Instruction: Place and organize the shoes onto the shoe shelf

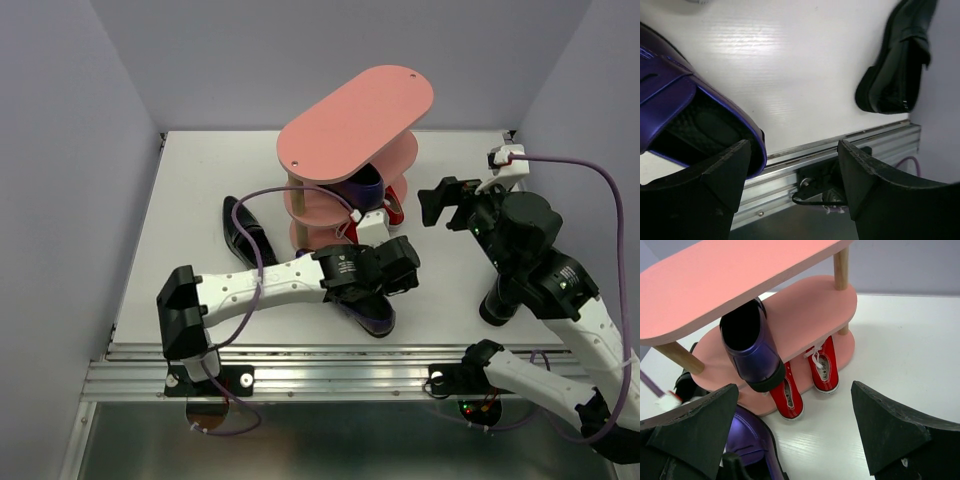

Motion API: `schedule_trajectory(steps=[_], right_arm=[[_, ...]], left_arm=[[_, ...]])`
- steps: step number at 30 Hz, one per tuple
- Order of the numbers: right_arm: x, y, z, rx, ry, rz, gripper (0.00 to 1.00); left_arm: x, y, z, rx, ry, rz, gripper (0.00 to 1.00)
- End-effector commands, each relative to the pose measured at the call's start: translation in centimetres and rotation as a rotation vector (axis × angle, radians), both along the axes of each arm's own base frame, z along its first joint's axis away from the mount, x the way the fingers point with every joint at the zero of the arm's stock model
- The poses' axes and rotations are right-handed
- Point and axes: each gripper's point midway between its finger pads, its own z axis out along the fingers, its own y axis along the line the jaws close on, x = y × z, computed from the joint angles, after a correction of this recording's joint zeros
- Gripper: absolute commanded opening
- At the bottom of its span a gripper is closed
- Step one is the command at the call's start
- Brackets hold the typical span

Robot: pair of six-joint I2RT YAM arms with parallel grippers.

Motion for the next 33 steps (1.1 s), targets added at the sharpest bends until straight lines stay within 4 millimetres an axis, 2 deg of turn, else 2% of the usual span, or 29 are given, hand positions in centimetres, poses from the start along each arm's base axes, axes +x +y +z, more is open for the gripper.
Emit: schedule_trajectory(steps=[1,2,5,7,9,10,11,12,13,14,15,16,18,20,21,23,24,29,33], right_arm=[[-1.0,-1.0,1.6,0.030,-0.025,-0.016,1.00],[-1.2,-1.1,1.1,0.018,-0.008,-0.012,1.00],[-1.6,-0.6,-0.1,-0.015,0.033,0.032,1.00],[-1.9,0.0,-2.1,-0.058,0.099,0.072,1.00],[-2.4,1.4,-4.6,-0.086,0.175,0.151,1.00],[-2.6,2.0,-4.9,-0.085,0.190,0.185,1.00],[-3.2,3.7,-6.7,-0.092,0.248,0.279,1.00],[-3.6,4.6,-7.5,-0.090,0.271,0.330,1.00],[-3.8,5.3,-8.2,-0.077,0.294,0.367,1.00],[-4.5,6.8,-9.5,-0.059,0.333,0.450,1.00],[-4.9,7.5,-10.1,-0.040,0.360,0.480,1.00],[-5.1,8.0,-10.7,-0.032,0.383,0.503,1.00],[-5.5,8.9,-13.0,-0.026,0.464,0.546,1.00],[-5.7,9.1,-14.6,-0.009,0.521,0.537,1.00],[-5.9,9.2,-16.1,-0.011,0.559,0.537,1.00],[-6.6,9.4,-17.7,0.003,0.611,0.548,1.00],[-6.7,9.3,-19.2,0.001,0.660,0.534,1.00],[-7.7,8.8,-23.4,-0.069,0.792,0.466,1.00],[-8.1,9.1,-24.9,-0.060,0.842,0.449,0.99]], left_arm=[[0.7,0.9,9.5,-0.166,-0.169,-0.008,0.80],[0.7,1.6,11.2,-0.192,-0.190,0.003,0.80],[1.6,4.2,13.1,-0.165,-0.252,0.060,0.78],[2.2,6.0,15.4,-0.179,-0.318,0.089,0.78],[3.4,8.3,17.2,-0.196,-0.365,0.125,0.78],[3.9,9.3,17.6,-0.191,-0.379,0.136,0.78],[4.4,10.5,19.0,-0.226,-0.405,0.153,0.78],[5.1,11.5,18.8,-0.216,-0.415,0.171,0.78],[6.6,13.1,19.5,-0.215,-0.444,0.207,0.78],[7.0,14.4,20.7,-0.237,-0.475,0.212,0.78],[7.6,15.2,20.7,-0.226,-0.497,0.209,0.78],[8.7,16.6,21.5,-0.231,-0.524,0.247,0.78],[9.1,18.4,23.0,-0.219,-0.583,0.264,0.78],[9.7,20.0,24.3,-0.186,-0.644,0.288,0.78],[9.7,20.7,25.2,-0.184,-0.667,0.298,0.78],[10.1,22.3,25.8,-0.127,-0.700,0.337,0.78],[10.2,23.0,26.5,-0.122,-0.715,0.355,0.78],[11.2,26.2,27.7,-0.043,-0.762,0.436,0.79],[11.8,27.5,28.3,-0.023,-0.782,0.462,0.79]])
